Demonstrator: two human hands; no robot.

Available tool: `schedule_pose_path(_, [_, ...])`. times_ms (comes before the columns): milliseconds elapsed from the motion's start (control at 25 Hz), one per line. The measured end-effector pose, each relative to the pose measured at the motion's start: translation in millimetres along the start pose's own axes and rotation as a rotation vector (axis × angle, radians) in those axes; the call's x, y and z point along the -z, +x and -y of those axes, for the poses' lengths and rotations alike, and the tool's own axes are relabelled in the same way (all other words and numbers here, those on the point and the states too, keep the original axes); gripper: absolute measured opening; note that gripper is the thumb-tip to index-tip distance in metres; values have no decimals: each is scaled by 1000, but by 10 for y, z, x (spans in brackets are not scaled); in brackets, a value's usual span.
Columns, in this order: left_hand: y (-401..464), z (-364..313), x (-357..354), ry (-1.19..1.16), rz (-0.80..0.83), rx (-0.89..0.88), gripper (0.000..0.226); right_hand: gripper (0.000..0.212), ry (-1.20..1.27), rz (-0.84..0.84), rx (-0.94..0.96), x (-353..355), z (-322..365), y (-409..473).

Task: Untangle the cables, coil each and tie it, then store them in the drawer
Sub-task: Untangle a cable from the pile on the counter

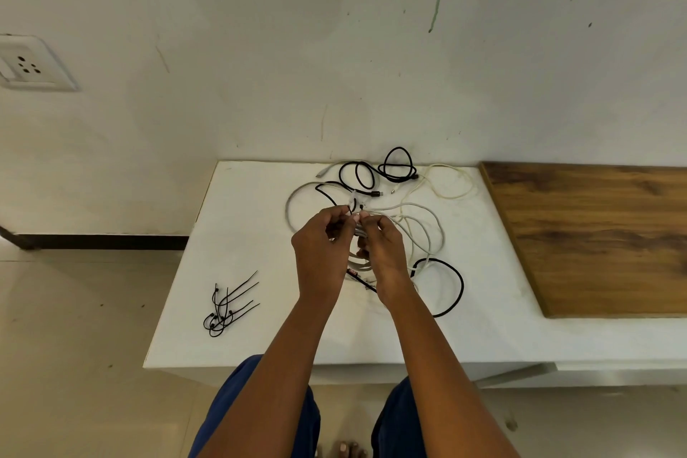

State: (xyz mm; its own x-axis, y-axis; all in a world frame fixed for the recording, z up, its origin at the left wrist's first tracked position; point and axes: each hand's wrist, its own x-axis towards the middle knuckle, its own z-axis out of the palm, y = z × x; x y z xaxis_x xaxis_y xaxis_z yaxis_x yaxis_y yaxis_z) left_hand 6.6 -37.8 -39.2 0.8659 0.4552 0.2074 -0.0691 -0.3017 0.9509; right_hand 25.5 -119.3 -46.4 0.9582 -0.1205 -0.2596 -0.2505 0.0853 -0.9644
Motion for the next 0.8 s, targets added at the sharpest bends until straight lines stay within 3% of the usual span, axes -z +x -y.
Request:
schedule_pose_path(280, [-28,-20,-18,200,101,-224,21,22,21,-22,-40,-15,-7,12])
schedule_pose_path(800, [22,-33,-14,315,114,-309,13,22,37,-8,-61,-23,-10,13])
